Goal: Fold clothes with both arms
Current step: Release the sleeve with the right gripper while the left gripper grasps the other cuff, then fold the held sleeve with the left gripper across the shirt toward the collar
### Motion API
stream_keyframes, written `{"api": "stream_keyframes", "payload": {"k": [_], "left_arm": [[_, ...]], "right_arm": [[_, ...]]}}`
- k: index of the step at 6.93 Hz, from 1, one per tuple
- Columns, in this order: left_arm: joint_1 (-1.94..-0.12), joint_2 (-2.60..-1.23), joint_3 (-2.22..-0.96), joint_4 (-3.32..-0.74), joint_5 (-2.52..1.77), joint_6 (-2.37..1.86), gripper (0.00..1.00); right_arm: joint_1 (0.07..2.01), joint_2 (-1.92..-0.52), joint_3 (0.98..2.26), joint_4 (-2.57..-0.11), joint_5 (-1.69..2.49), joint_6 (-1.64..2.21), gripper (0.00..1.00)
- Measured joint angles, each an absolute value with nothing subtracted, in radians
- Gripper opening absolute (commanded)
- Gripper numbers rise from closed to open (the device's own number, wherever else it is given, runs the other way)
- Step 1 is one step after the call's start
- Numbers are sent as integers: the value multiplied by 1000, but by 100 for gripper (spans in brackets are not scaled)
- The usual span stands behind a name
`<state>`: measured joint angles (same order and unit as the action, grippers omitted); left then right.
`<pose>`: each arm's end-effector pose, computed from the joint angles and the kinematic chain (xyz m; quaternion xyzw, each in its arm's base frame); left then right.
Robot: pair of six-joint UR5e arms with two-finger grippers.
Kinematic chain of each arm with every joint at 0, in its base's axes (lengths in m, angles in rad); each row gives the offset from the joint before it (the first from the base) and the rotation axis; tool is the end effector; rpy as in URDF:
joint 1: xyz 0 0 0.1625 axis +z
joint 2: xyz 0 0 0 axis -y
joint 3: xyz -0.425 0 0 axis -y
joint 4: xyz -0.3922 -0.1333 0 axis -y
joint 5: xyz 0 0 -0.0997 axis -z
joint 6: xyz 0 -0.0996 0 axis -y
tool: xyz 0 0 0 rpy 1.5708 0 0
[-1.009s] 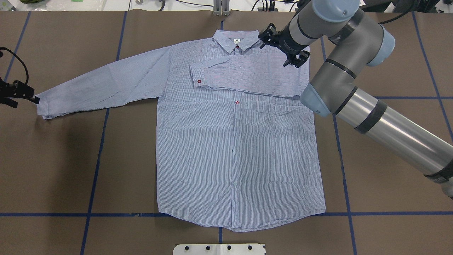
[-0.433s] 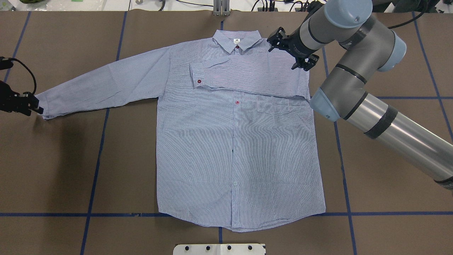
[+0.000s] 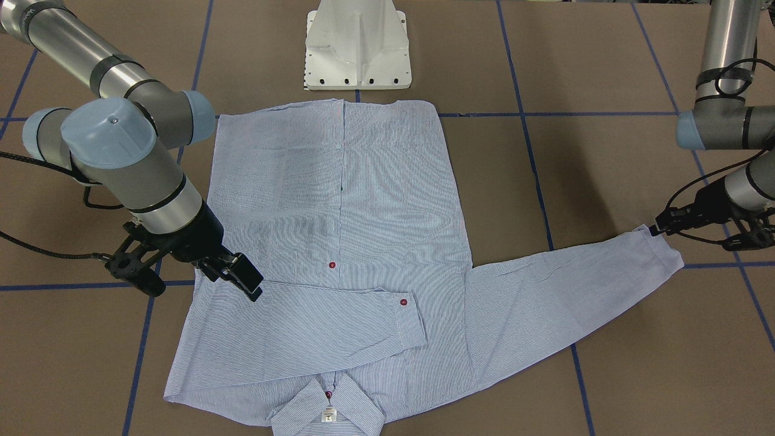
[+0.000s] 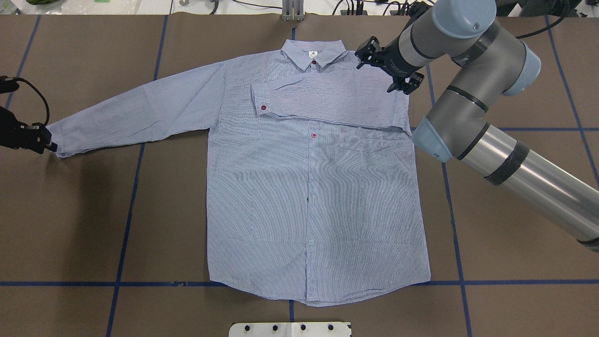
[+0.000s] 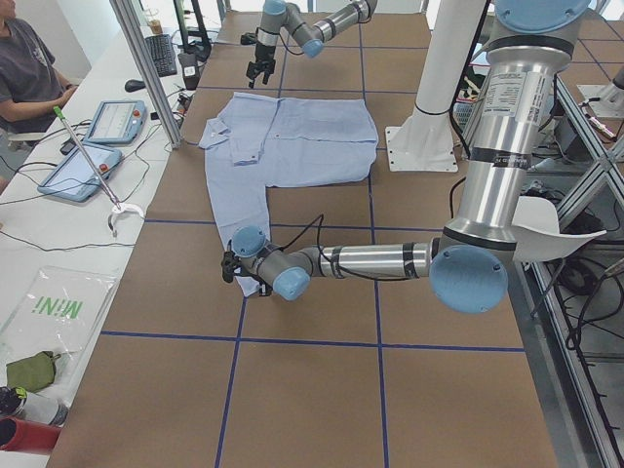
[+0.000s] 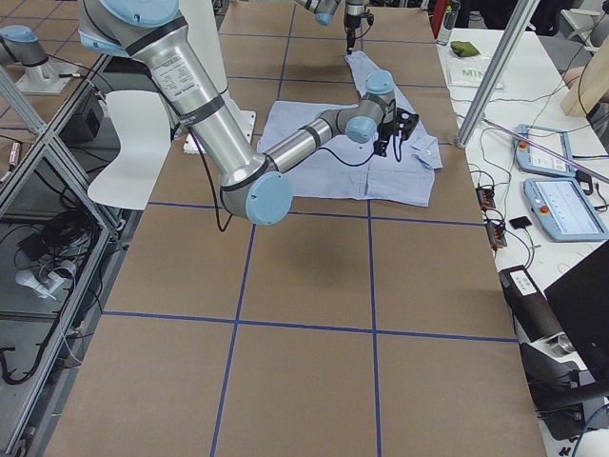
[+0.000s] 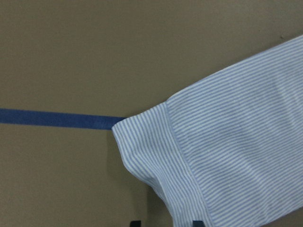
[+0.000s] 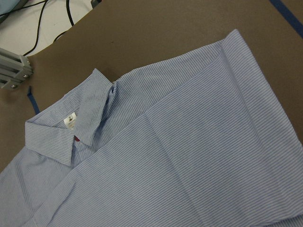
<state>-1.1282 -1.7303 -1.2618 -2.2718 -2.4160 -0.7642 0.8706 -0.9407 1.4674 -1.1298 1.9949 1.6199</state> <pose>0.1931 -0.5447 0.6446 -0.0195 0.4659 -0.0303 0.8841 -0.3939 -0.6107 0.2781 0.0108 -0.4913 0.2963 0.8189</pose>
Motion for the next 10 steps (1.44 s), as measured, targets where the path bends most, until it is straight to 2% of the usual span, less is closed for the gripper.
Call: {"api": "stream_keyframes", "payload": {"k": [1,4,6,8,10], "left_arm": [[-1127,-1733,-1262,-2272,-2416,-764,0],[-1126,-1742,-1273,-2274,-2416,-765,0],[-1123,-1760,-1386,-2270,-2423,-835,0],[-1062,-1870,-1481,-2265,-2417,-1056,0],[-918,-2053,-1497,-2261,-2315,-1331,0]], "right_arm": [[872,-946,1476,-1130,1995,1620,100],[874,-979,1505,-1129,1984,1617,100],[880,-999,1525,-1129,1972,1611,100],[903,-1081,1622,-1131,1995,1574,100],[952,-1197,1745,-1135,2054,1546,100]]}}
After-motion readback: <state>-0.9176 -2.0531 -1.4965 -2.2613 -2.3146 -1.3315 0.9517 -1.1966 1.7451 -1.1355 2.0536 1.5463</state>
